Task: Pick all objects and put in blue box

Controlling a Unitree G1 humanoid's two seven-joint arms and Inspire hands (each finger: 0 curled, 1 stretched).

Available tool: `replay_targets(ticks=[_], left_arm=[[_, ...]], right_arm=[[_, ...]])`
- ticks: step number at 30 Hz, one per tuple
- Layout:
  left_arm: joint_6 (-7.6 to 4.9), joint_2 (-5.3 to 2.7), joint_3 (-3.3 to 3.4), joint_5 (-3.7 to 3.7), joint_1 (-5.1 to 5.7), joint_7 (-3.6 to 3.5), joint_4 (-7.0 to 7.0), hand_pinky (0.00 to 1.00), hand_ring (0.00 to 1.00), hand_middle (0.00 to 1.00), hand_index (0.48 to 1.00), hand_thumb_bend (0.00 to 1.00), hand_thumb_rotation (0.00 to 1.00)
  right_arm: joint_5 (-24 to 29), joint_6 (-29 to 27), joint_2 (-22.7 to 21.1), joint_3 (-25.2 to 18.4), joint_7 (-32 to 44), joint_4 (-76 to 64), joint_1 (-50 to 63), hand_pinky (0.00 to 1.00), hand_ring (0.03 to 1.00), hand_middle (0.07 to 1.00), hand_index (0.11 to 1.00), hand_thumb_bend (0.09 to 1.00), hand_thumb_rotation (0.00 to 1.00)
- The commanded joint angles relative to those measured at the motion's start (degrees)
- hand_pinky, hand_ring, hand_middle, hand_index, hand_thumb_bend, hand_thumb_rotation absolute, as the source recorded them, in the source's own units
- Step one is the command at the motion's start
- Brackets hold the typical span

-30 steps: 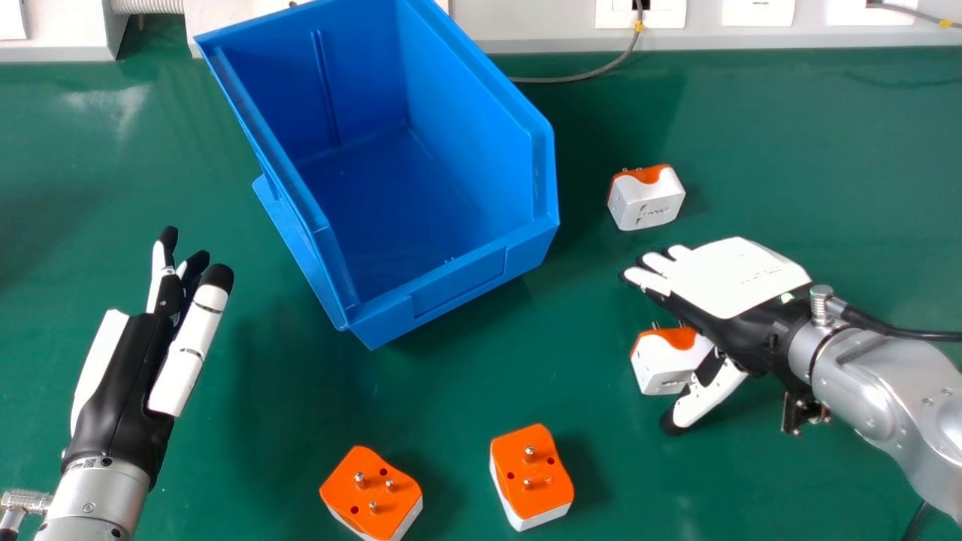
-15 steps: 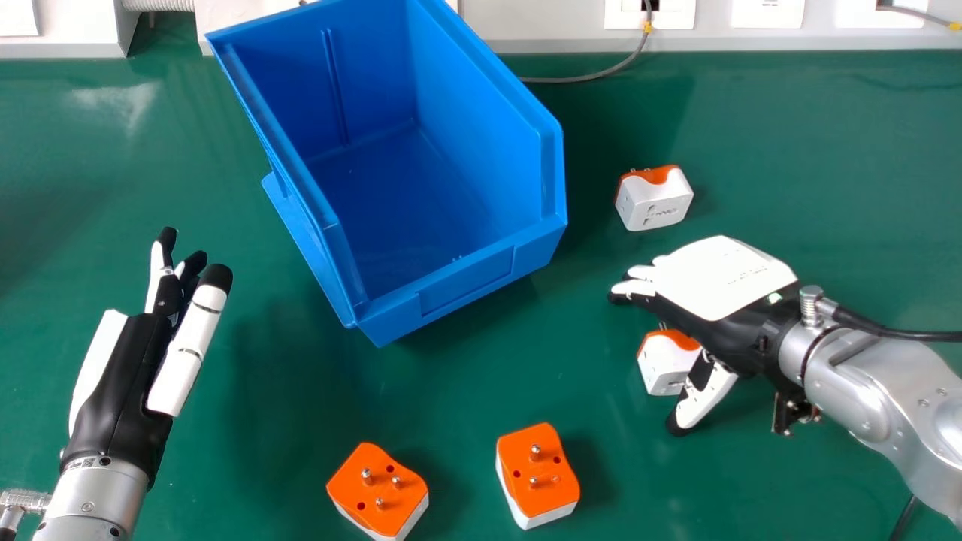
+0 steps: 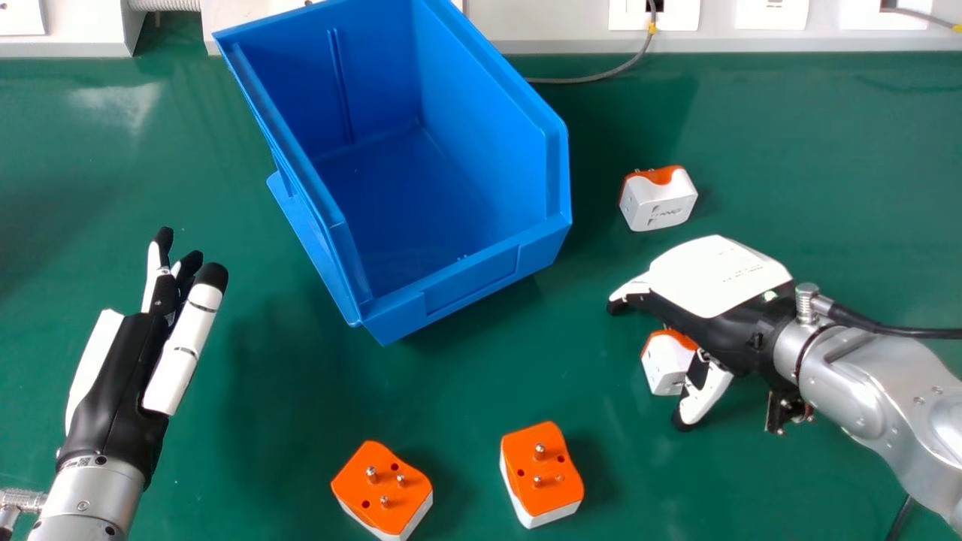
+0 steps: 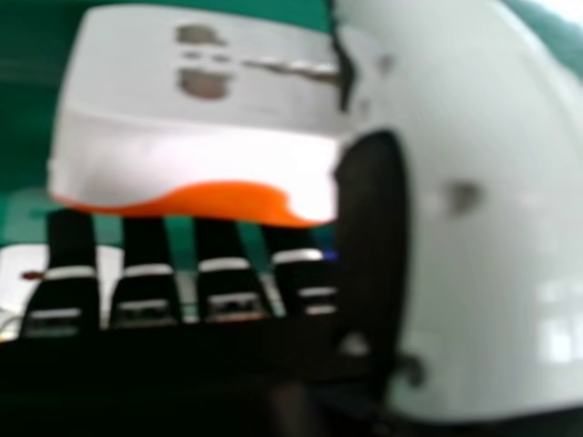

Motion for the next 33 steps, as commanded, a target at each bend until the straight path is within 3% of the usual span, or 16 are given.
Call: replay_targets(ticks=[1,11,18,23,33], left_arm=[[-1.13,1.09,0.50,-0.51,-0.71,-0.47,-0.33,1.00,1.00,0.99,1.000,0.50,1.00],[-1.45,1.21,1.03,-0.79,-0.81,-1.26,0.14,1.00,1.00,1.00,1.000,0.52,1.00],[-0.83,1.01,1.01,-0.98,-0.23,-1.59,-1.48,1.00,1.00,1.00,1.000,0.53,1.00],[-0.97,1.21,1.20,-1.27,-0.63,-1.91,-0.68,1.00,1.00,1.00,1.000,0.53,1.00],[-0.81,1.32,1.31,-1.31,-1.03,-2.07,-0.52,1.00,1.00,1.00,1.000,0.54,1.00]], right_arm=[[-1.1,4.0,-2.3,-1.8,1.1,1.7,0.6,0.76,0.841,0.833,0.789,0.452,0.03],[-0.7,6.5,-2.7,-2.6,1.4,1.9,1.4,0.76,0.839,0.832,0.786,0.425,0.02],[0.0,9.0,-3.0,-3.4,3.1,1.0,2.4,0.76,0.846,0.832,0.774,0.422,0.05],[-0.1,9.9,-2.9,-3.7,3.6,0.2,3.0,0.76,0.850,0.833,0.779,0.420,0.06],[0.2,9.7,-4.0,-4.7,3.1,-0.7,4.5,0.77,0.846,0.830,0.786,0.422,0.09]])
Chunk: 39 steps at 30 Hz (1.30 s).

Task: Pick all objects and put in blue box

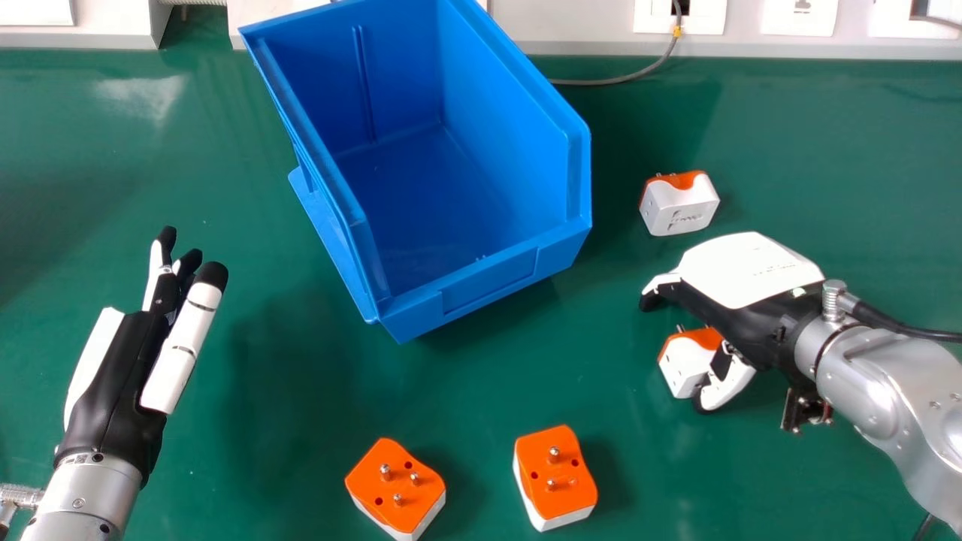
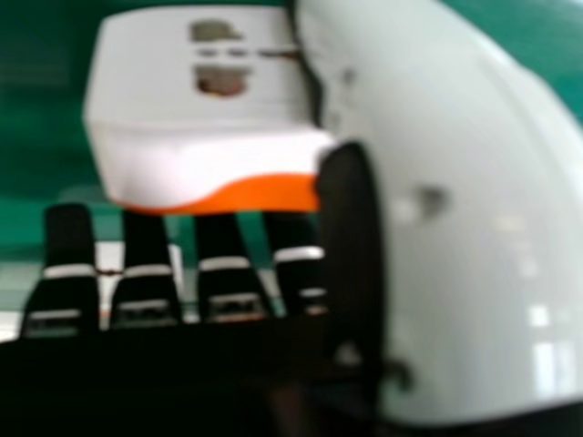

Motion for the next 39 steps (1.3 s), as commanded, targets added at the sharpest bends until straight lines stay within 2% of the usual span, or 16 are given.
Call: replay_targets(ticks=[1,6,11,19,22,25,26,27,28,30,31,32,33,34,35,39], left_arm=[[-0.69,1.02,0.68,-0.69,-0.49,-0.16,-0.67,1.00,1.00,1.00,1.000,0.54,1.00],[-0.71,0.97,0.92,-0.81,-0.73,-0.20,-0.26,1.00,1.00,1.00,1.000,0.54,1.00],[-0.68,1.22,0.91,-0.39,-0.73,-0.17,-0.32,1.00,1.00,1.00,1.000,0.54,1.00],[0.64,1.19,1.14,-0.97,-0.56,-0.39,-1.29,1.00,1.00,1.00,1.000,0.54,1.00],[0.38,1.33,1.02,-0.40,-0.52,-0.17,-1.41,1.00,1.00,1.00,1.000,0.54,1.00],[-0.86,1.47,0.99,-0.11,-0.76,-0.14,-0.40,1.00,1.00,1.00,1.000,0.54,1.00],[-1.09,1.56,1.03,-0.07,-0.83,-0.19,-0.22,1.00,1.00,1.00,1.000,0.54,1.00],[-1.17,1.68,1.05,-0.02,-0.87,-0.21,-0.17,1.00,1.00,1.00,1.000,0.54,1.00],[-1.16,1.73,1.08,-0.03,-0.86,-0.21,-0.27,1.00,1.00,1.00,1.000,0.54,1.00],[-1.29,1.87,1.12,-0.13,-0.83,-0.24,-0.25,1.00,1.00,1.00,1.000,0.54,1.00],[-1.31,1.93,1.13,-0.20,-0.85,-0.25,-0.19,1.00,1.00,1.00,1.000,0.55,1.00],[-1.35,1.99,1.14,-0.29,-0.88,-0.28,-0.11,1.00,1.00,1.00,1.000,0.55,1.00],[-1.39,2.05,1.18,-0.41,-0.97,-0.32,0.02,1.00,1.00,1.00,1.000,0.55,1.00],[-1.46,2.10,1.23,-0.52,-1.06,-0.34,0.13,1.00,1.00,1.00,1.000,0.55,1.00],[-1.43,2.12,1.28,-0.62,-1.10,-0.35,0.08,1.00,1.00,1.00,1.000,0.56,1.00],[-1.24,2.18,1.59,-1.00,-1.24,-0.44,0.09,1.00,1.00,1.00,1.000,0.56,1.00]], right_arm=[[-0.7,3.5,-3.3,-2.0,1.1,1.8,1.8,0.77,0.846,0.829,0.786,0.422,0.10],[0.0,3.8,-3.0,-3.0,1.0,1.4,2.5,0.77,0.845,0.828,0.787,0.423,0.10],[-0.2,4.1,-2.9,-3.3,1.5,1.0,2.7,0.76,0.838,0.828,0.784,0.428,0.10],[-0.7,5.4,-3.3,-3.3,1.9,-0.1,3.1,0.75,0.820,0.814,0.773,0.442,0.10],[-0.7,5.9,-3.2,-3.1,2.4,0.2,2.7,0.75,0.803,0.801,0.749,0.442,0.11],[-0.9,6.4,-3.3,-2.9,2.6,-0.5,2.6,0.74,0.788,0.792,0.718,0.441,0.11],[-0.9,6.5,-3.3,-3.0,2.6,-0.7,2.6,0.73,0.773,0.781,0.673,0.452,0.11],[-0.9,6.5,-3.2,-3.0,2.5,-0.6,2.6,0.73,0.773,0.781,0.673,0.452,0.11],[-0.8,6.5,-3.1,-3.0,2.3,-0.4,2.5,0.70,0.743,0.755,0.637,0.460,0.12],[-0.7,6.4,-2.8,-2.9,1.8,0.6,2.0,0.70,0.743,0.755,0.637,0.460,0.12],[-0.7,6.3,-2.7,-2.8,1.6,0.9,1.8,0.64,0.690,0.706,0.602,0.472,0.09],[-0.7,6.2,-2.6,-2.7,1.3,1.2,1.6,0.64,0.690,0.706,0.602,0.472,0.09],[-0.8,6.0,-2.6,-2.6,1.0,1.7,1.4,0.58,0.628,0.652,0.581,0.481,0.07],[-0.9,5.7,-2.5,-2.5,0.6,2.1,1.3,0.58,0.628,0.652,0.581,0.481,0.07],[-1.1,5.3,-2.5,-2.2,0.1,2.7,1.0,0.52,0.571,0.604,0.565,0.488,0.06],[-2.0,3.8,-2.4,-1.0,-1.9,5.5,-0.5,0.43,0.485,0.534,0.543,0.497,0.04]])
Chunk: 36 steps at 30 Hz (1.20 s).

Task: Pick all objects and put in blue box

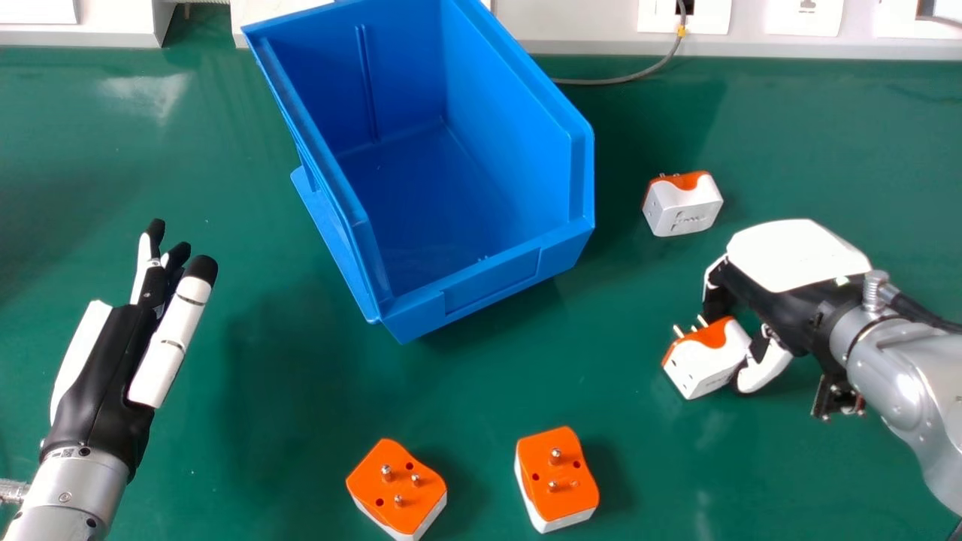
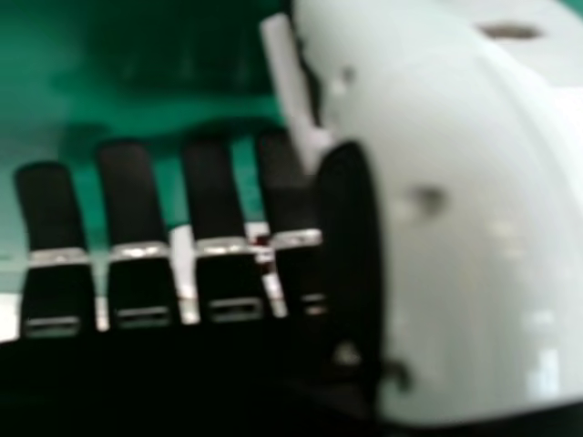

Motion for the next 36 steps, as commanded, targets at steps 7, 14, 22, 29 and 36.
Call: replay_targets(ticks=[7,14,22,29,36], left_arm=[[-1.24,1.36,1.11,-1.36,-1.06,-0.53,-0.08,0.99,0.98,0.98,1.000,0.60,0.99],[-1.21,1.52,1.47,-2.49,-1.22,-1.31,-0.09,0.96,0.97,0.97,0.996,0.61,0.97],[-0.84,1.64,2.07,-3.13,-1.43,-2.15,0.11,0.91,0.94,0.95,0.981,0.62,0.92],[-1.12,1.88,2.21,-3.29,-1.68,-2.51,0.72,0.89,0.93,0.94,0.970,0.63,0.90],[-1.05,2.09,2.15,-2.91,-1.28,-2.55,-0.11,0.88,0.93,0.94,0.964,0.63,0.88]], right_arm=[[-1.6,-2.7,-2.1,1.5,-2.1,4.0,-0.5,0.25,0.310,0.481,0.500,0.511,0.01],[-1.1,-3.8,-2.3,1.1,-3.9,3.8,0.1,0.14,0.193,0.478,0.481,0.516,0.01],[-0.6,-3.4,-1.7,0.8,-4.4,4.0,0.3,0.10,0.141,0.472,0.473,0.518,0.01],[-0.5,-3.0,-1.8,0.3,-5.2,3.2,0.6,0.11,0.164,0.469,0.472,0.518,0.01],[-1.3,-1.1,-2.2,0.1,-4.4,-0.7,2.1,0.30,0.373,0.490,0.475,0.517,0.01]])
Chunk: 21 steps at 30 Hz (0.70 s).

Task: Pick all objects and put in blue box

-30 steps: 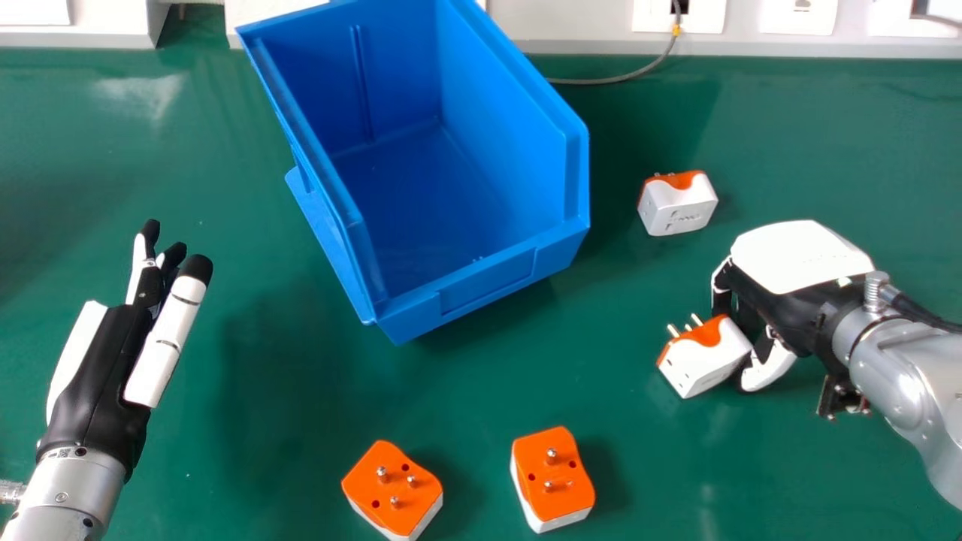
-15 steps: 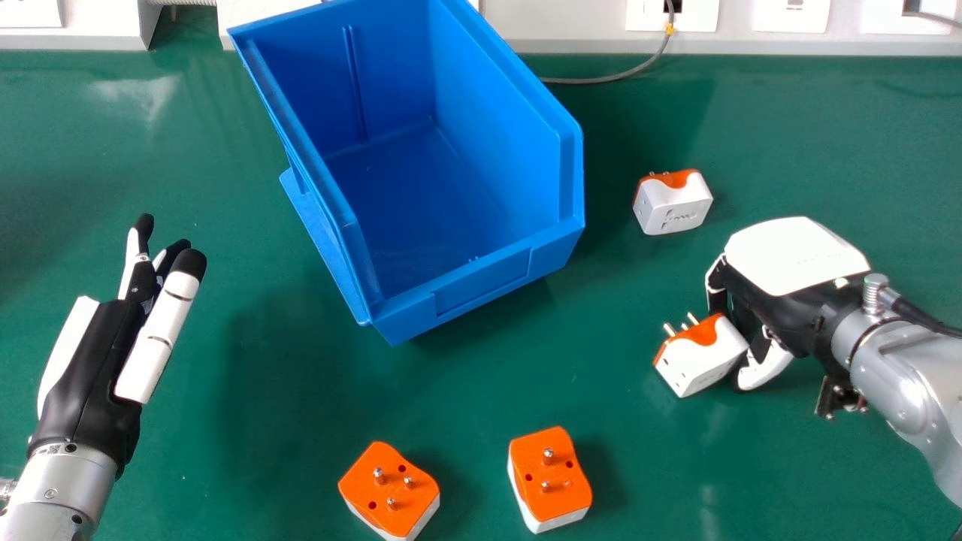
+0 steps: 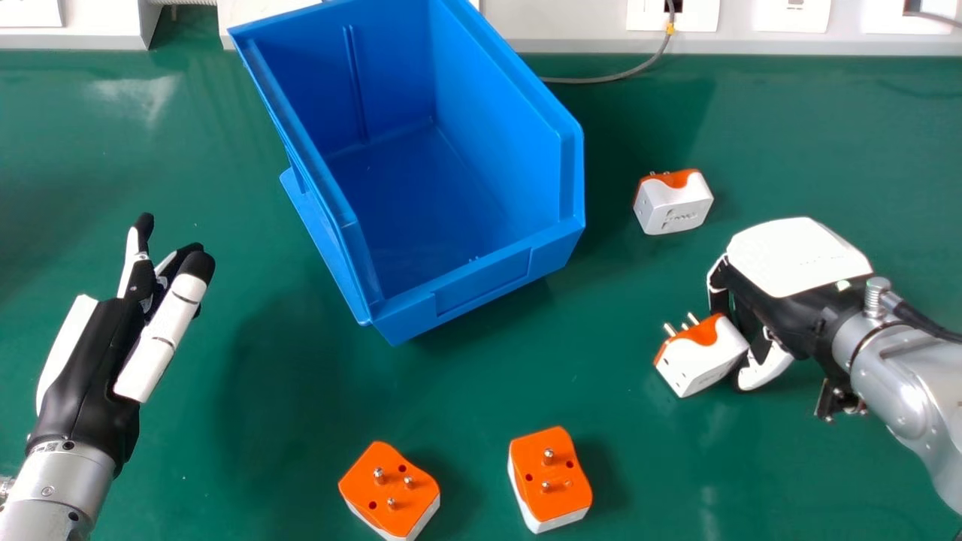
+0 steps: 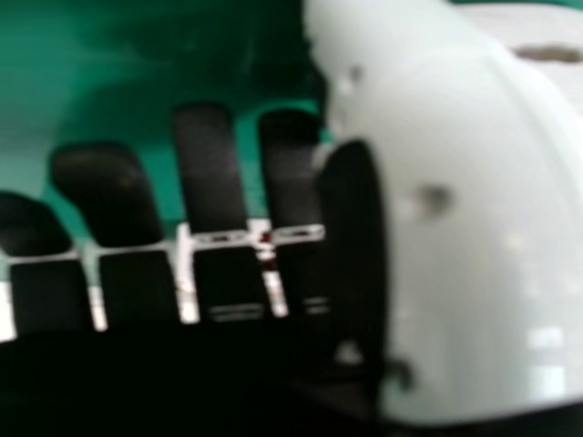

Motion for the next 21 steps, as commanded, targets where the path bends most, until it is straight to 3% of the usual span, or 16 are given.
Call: replay_targets(ticks=[1,2,5,9,15,21], left_arm=[[-1.04,1.29,0.58,-0.20,-0.16,-0.14,-1.39,0.88,0.93,0.94,0.964,0.63,0.88],[-1.03,1.38,0.56,-0.13,-0.18,-0.16,-1.34,0.88,0.92,0.93,0.963,0.63,0.88],[-0.93,1.66,0.56,-0.05,-0.26,-0.23,-1.04,0.87,0.92,0.93,0.961,0.63,0.88],[-0.84,1.92,0.41,0.09,-0.40,-0.09,-0.86,0.87,0.92,0.93,0.960,0.63,0.87],[-0.72,2.13,0.28,0.12,-0.35,0.04,-1.00,0.87,0.92,0.93,0.957,0.64,0.87],[-0.96,2.18,0.31,0.05,-0.60,0.01,-0.35,0.87,0.92,0.93,0.955,0.65,0.87]], right_arm=[[-1.0,1.2,-1.8,-0.8,0.7,-2.6,1.9,0.30,0.373,0.490,0.475,0.517,0.01],[-0.8,1.3,-2.0,-1.1,0.7,-3.6,2.4,0.34,0.417,0.493,0.478,0.517,0.01],[-0.5,1.5,-2.5,-1.7,1.0,-6.5,3.9,0.53,0.622,0.668,0.640,0.547,0.13],[-0.1,2.1,-2.4,-2.4,2.2,-9.1,4.9,0.68,0.782,0.814,0.774,0.589,0.22],[1.1,1.5,-2.6,-3.5,3.8,-11.6,6.0,0.78,0.882,0.911,0.871,0.636,0.27],[1.5,0.2,-2.6,-4.4,4.2,-13.1,6.5,0.82,0.920,0.948,0.906,0.661,0.30]])
